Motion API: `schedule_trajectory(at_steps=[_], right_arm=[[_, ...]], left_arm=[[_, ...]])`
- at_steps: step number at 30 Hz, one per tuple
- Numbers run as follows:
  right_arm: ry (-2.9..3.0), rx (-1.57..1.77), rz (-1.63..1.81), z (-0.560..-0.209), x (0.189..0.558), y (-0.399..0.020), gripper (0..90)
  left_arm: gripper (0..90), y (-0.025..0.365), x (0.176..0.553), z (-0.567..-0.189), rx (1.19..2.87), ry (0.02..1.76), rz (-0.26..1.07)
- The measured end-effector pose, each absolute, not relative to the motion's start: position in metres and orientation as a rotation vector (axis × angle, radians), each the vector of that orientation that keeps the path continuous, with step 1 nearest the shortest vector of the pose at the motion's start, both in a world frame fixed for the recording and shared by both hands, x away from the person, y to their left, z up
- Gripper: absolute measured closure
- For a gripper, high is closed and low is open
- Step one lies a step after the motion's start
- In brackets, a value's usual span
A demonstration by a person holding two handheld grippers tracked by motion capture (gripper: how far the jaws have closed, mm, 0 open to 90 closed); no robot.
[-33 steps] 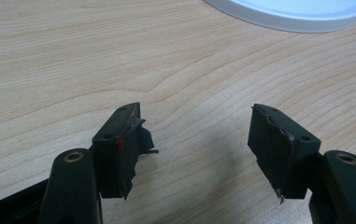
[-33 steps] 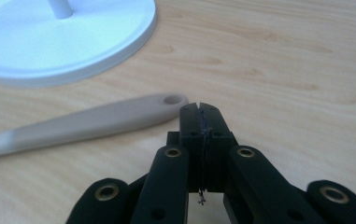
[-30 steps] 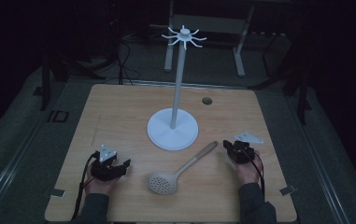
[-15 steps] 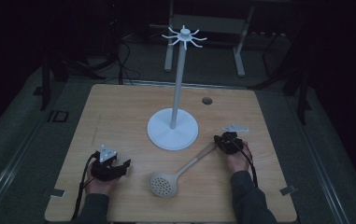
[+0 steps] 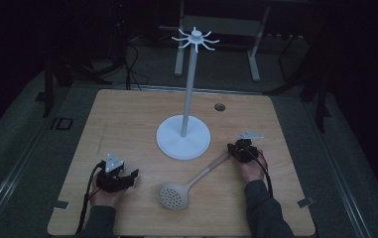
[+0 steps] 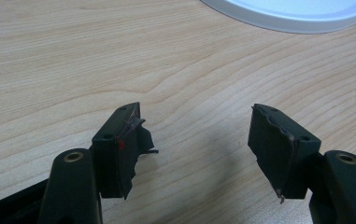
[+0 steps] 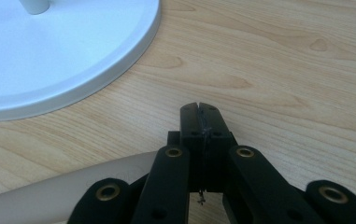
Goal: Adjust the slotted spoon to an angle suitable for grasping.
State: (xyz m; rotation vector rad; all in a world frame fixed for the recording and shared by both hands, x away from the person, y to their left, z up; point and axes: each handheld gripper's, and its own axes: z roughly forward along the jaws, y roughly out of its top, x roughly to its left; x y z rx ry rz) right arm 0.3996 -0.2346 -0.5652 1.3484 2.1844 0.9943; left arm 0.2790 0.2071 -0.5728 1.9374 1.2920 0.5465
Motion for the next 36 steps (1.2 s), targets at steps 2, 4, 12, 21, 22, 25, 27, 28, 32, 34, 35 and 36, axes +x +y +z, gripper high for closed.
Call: schedule_trajectory(at_steps=[2,4,12,21,22,25,27,28,32,34,35,36], right_arm=[[2.182,1.356,0.995,-0.565,0.399,-0.235,89.9],[2.175,1.371,0.989,-0.564,0.397,-0.236,90.0],[2.198,1.367,0.956,-0.562,0.389,-0.241,90.0],[2.213,1.351,0.913,-0.563,0.394,-0.238,89.9],[2.216,1.346,0.905,-0.563,0.395,-0.238,89.9],[2.214,1.337,0.887,-0.563,0.395,-0.24,89.9],[2.207,1.34,0.875,-0.564,0.395,-0.243,89.9],[2.21,1.346,0.866,-0.564,0.394,-0.244,89.9],[2.224,1.346,0.882,-0.567,0.391,-0.251,89.9],[2.235,1.326,0.888,-0.567,0.39,-0.251,89.9],[2.237,1.306,0.884,-0.567,0.39,-0.251,89.6],[2.234,1.307,0.888,-0.567,0.39,-0.252,89.1]], left_arm=[[35.5,0.207,0.279,-0.573,1.935,1.292,0.547],[35.4,0.208,0.278,-0.572,1.935,1.293,0.549],[35.5,0.207,0.279,-0.573,1.933,1.295,0.546],[35.5,0.207,0.279,-0.573,1.934,1.294,0.545],[35.5,0.208,0.279,-0.573,1.933,1.294,0.545],[35.4,0.208,0.279,-0.573,1.932,1.296,0.544],[35.5,0.208,0.279,-0.573,1.933,1.294,0.544],[35.5,0.208,0.279,-0.573,1.934,1.293,0.546],[35.5,0.207,0.279,-0.573,1.929,1.297,0.545],[35.5,0.207,0.279,-0.573,1.93,1.298,0.544],[35.5,0.207,0.279,-0.573,1.932,1.295,0.544],[35.5,0.207,0.28,-0.573,1.933,1.294,0.545]])
